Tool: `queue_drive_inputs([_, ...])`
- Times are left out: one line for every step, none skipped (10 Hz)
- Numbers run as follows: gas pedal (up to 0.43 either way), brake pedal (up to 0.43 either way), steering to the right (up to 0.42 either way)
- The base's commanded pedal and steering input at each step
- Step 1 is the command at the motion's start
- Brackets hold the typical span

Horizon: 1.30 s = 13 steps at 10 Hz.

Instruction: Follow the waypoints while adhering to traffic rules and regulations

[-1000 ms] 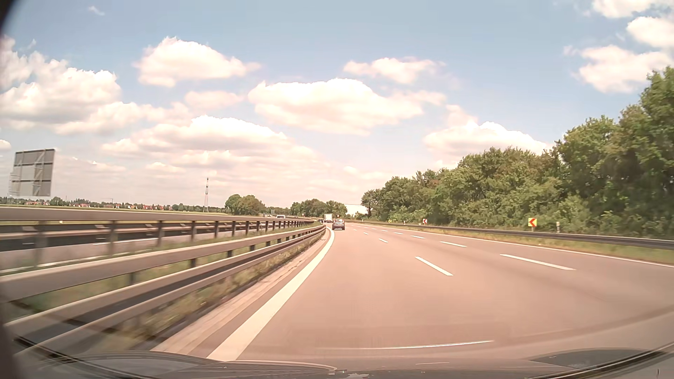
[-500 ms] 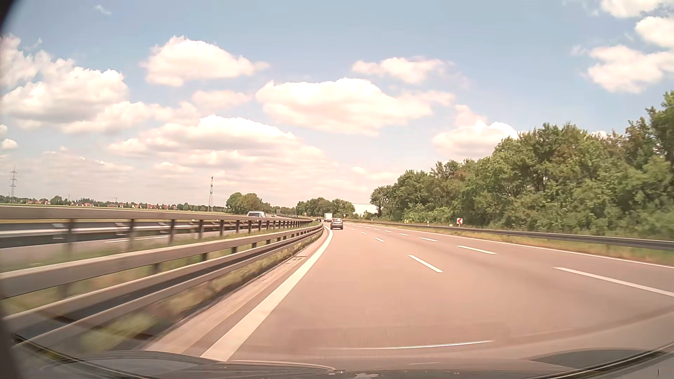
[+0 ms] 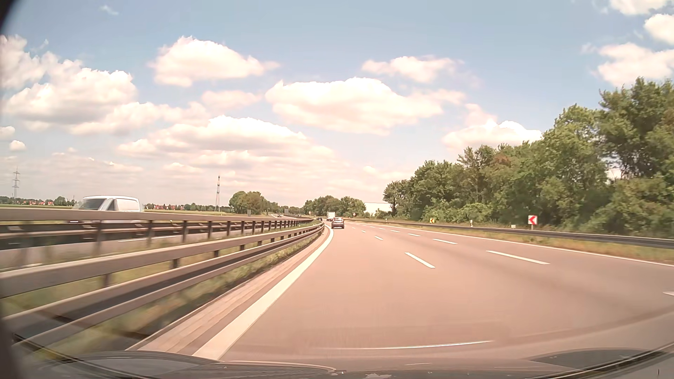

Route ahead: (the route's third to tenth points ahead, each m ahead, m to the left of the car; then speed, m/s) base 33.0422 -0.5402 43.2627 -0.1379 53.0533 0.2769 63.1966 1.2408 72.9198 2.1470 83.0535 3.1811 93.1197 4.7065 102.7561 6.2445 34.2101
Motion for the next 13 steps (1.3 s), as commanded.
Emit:
queue_drive_inputs([0.220,0.012,-0.012])
queue_drive_inputs([0.220,0.012,-0.013])
queue_drive_inputs([0.228,0.012,-0.011])
queue_drive_inputs([0.280,0.012,-0.009])
queue_drive_inputs([0.287,0.012,-0.009])
queue_drive_inputs([0.299,0.012,-0.009])
queue_drive_inputs([0.319,0.012,-0.009])
queue_drive_inputs([0.331,0.006,-0.009])
queue_drive_inputs([0.331,0.012,-0.010])
queue_drive_inputs([0.331,0.012,-0.010])
queue_drive_inputs([0.339,0.012,-0.010])
queue_drive_inputs([0.339,0.012,-0.010])
queue_drive_inputs([0.339,0.012,-0.010])
